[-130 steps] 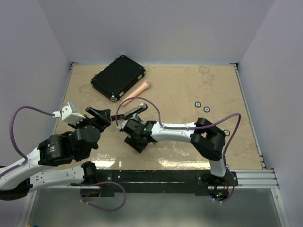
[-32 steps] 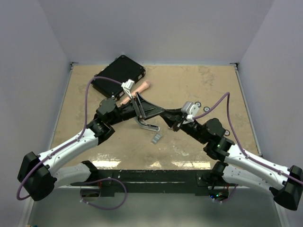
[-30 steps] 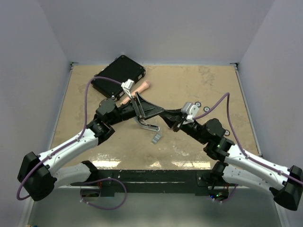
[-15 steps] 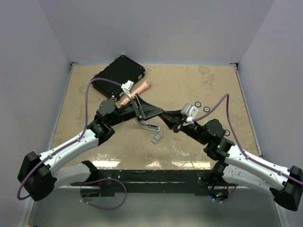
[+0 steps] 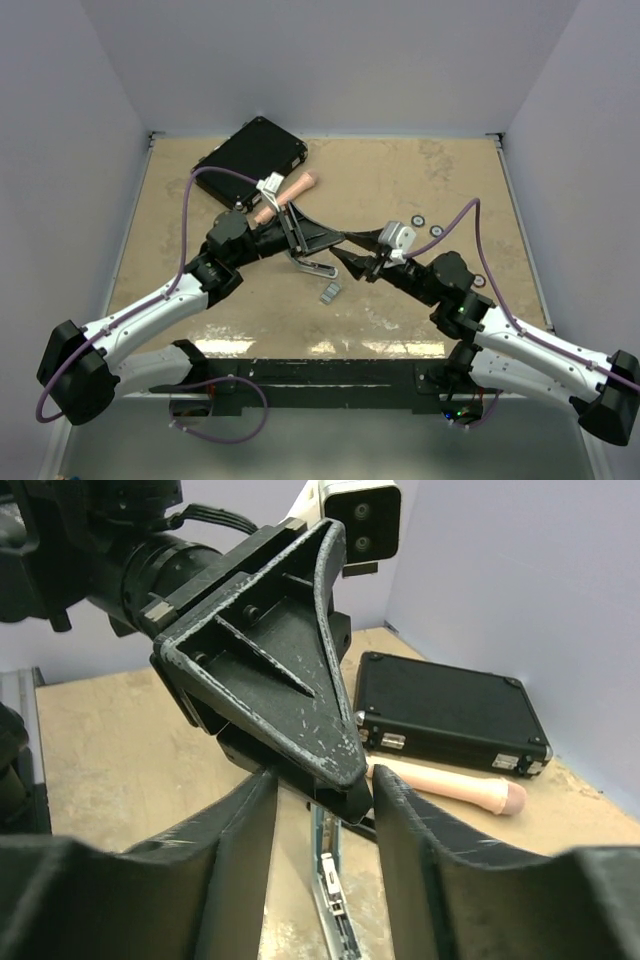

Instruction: Load the staples into the stapler

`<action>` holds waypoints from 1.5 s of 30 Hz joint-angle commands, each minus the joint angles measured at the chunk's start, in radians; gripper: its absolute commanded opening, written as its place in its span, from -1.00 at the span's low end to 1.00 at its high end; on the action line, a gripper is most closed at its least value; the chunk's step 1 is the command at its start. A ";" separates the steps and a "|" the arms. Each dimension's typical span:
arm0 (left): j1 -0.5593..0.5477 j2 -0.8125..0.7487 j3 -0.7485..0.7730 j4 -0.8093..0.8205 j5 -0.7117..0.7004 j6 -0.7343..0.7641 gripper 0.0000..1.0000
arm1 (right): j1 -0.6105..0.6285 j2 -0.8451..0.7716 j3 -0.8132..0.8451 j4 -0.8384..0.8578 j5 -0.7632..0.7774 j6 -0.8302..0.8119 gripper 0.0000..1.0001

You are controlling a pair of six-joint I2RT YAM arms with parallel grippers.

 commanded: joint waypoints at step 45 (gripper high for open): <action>-0.513 0.856 0.447 -0.651 -0.864 0.832 -0.16 | 0.002 -0.388 -0.081 -0.400 0.577 0.164 0.48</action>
